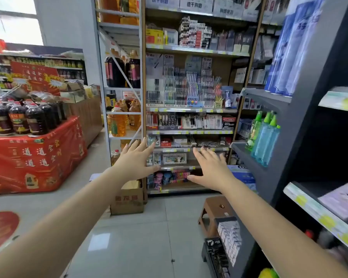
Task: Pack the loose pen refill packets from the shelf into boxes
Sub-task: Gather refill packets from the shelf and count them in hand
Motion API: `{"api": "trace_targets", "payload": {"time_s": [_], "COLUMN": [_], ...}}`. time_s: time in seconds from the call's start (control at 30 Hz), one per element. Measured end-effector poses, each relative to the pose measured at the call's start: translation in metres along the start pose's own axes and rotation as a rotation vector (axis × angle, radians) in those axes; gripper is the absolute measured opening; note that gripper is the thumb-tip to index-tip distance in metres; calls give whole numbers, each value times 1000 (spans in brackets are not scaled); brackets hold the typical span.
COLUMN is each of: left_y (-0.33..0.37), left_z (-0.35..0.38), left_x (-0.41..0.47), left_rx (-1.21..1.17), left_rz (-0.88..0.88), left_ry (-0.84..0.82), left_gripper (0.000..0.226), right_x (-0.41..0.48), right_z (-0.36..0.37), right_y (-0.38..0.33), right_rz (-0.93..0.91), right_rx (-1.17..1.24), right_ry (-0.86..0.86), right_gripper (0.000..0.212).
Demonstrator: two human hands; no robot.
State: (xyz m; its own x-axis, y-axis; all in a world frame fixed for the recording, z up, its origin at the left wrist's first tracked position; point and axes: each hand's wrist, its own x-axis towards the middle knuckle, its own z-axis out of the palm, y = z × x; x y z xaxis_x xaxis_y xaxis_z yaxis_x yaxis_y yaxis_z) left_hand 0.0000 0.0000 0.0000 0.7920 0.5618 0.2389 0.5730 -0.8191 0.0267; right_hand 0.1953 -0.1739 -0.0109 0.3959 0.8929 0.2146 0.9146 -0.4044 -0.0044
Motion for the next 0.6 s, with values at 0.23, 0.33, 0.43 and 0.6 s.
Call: {"api": "trace_targets", "payload": {"time_s": [0.23,0.33,0.43,0.6], "left_y": [-55,-66,-69,-68], "left_z": [28,50,83,155], "left_x": [154,225,292,412], "left_rx": [39,50,47,98], "left_rz": [66,127,190,277], "left_ry": [-3,-20,-40,-78], "left_gripper": [83,84,85,89], "right_x": [151,210,263,362], "right_z": [43,67,93,147], "right_y": [31,54,80,143], "right_rz": [43,73,97,131], "right_rx": [10,-4,18,22], "right_ry": [-62,-71,-90,-138], "right_gripper": [96,97,96,95]}}
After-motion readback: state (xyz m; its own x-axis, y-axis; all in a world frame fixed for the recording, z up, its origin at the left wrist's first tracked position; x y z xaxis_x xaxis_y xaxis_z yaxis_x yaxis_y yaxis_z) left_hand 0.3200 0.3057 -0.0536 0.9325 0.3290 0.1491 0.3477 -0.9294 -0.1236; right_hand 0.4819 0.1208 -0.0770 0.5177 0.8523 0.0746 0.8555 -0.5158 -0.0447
